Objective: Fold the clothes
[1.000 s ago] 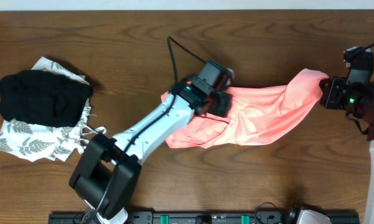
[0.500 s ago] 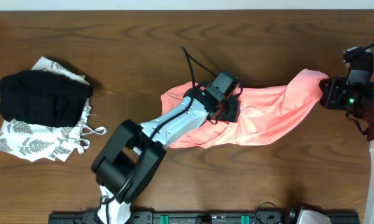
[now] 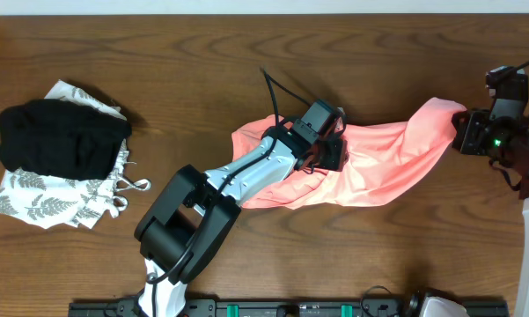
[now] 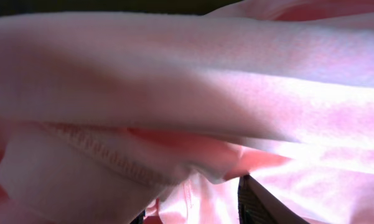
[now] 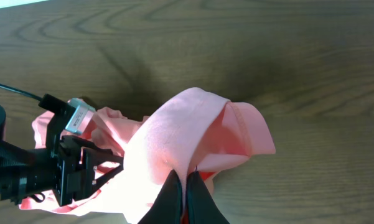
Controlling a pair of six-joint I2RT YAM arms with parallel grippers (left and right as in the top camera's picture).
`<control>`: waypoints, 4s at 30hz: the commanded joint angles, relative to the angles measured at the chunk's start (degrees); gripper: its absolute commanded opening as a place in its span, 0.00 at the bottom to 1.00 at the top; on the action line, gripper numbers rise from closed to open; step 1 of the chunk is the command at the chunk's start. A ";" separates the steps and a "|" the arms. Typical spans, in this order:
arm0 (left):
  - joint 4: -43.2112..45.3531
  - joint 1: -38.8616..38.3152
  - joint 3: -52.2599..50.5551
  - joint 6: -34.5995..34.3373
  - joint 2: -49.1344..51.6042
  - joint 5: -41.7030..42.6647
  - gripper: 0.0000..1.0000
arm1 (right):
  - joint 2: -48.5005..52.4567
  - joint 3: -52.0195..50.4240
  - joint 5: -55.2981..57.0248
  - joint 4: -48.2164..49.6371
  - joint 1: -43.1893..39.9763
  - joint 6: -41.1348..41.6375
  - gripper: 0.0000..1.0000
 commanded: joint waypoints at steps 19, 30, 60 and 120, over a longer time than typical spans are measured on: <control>0.33 -0.55 -0.24 1.20 0.22 2.82 0.48 | 0.02 1.11 0.98 0.46 0.26 0.72 0.01; -0.90 -2.12 -0.52 2.60 0.22 -2.40 0.49 | 0.02 1.11 0.94 0.57 0.26 0.74 0.01; 2.05 -2.16 -0.76 2.51 2.38 0.87 0.15 | 0.02 1.11 0.94 0.85 0.26 1.16 0.01; -7.56 -2.64 -0.33 -4.39 -5.68 -7.74 0.53 | 0.02 1.11 0.96 1.03 0.26 1.16 0.01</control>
